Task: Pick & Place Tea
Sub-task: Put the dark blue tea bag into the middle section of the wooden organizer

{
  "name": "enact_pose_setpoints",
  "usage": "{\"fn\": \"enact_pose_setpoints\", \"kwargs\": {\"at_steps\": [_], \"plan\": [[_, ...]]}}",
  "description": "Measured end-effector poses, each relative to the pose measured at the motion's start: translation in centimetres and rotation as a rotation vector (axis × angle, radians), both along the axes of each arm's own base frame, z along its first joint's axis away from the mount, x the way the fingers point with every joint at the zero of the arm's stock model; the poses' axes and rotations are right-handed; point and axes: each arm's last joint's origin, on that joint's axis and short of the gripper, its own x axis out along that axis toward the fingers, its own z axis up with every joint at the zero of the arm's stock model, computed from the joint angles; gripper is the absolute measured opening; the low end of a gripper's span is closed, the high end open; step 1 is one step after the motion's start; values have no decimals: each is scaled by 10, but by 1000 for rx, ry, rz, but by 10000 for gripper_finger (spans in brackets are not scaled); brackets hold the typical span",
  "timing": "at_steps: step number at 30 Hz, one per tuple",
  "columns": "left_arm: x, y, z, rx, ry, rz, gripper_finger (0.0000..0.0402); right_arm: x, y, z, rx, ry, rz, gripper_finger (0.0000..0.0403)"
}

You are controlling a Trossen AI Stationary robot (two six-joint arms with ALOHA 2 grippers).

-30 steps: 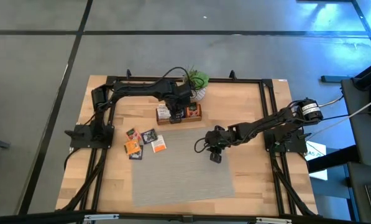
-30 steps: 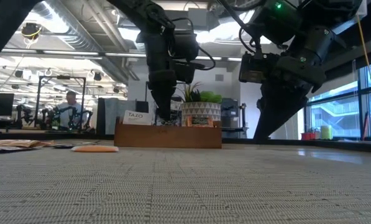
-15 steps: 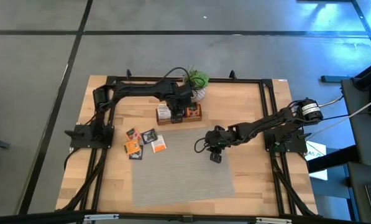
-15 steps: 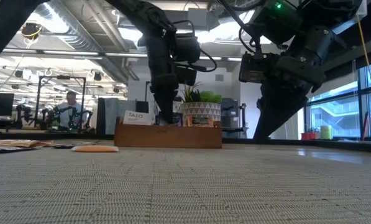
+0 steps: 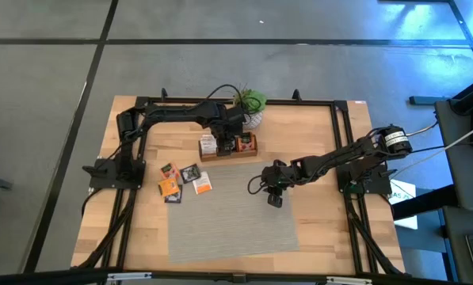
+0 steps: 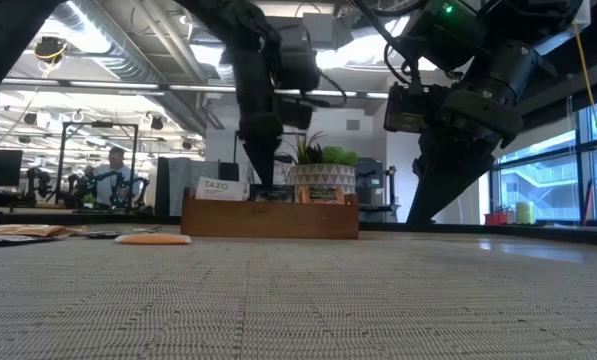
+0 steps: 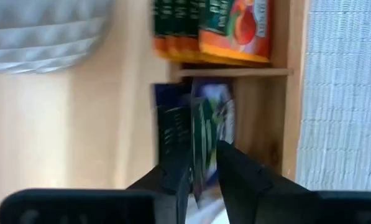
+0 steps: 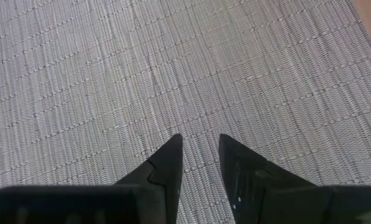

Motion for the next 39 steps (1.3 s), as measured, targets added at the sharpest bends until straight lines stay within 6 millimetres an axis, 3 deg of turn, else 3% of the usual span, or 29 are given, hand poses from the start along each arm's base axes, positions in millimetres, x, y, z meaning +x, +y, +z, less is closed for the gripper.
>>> {"fn": "enact_pose_setpoints", "kwargs": {"at_steps": [5,9,13,17,21,28,34,39], "plan": [[-10,-1,32,93,-39,23,84,1,0,0,2,-7,-1,107],[-26,-7,69,101,-158,39,83,1,0,1,2,-10,-1,107],[-55,-22,101,122,-330,88,80,2,0,1,5,-23,-1,107],[-92,-52,117,102,-524,121,80,3,0,2,6,-39,0,107],[-131,-91,104,5,-612,116,79,9,1,7,6,-120,17,107],[-172,-145,43,-191,-648,159,83,28,4,28,-36,-414,101,107],[-186,-160,1,-105,-617,298,82,39,5,51,-127,-689,178,107],[-195,-161,-16,-145,-523,363,84,42,-6,55,-72,-725,92,107]]}}
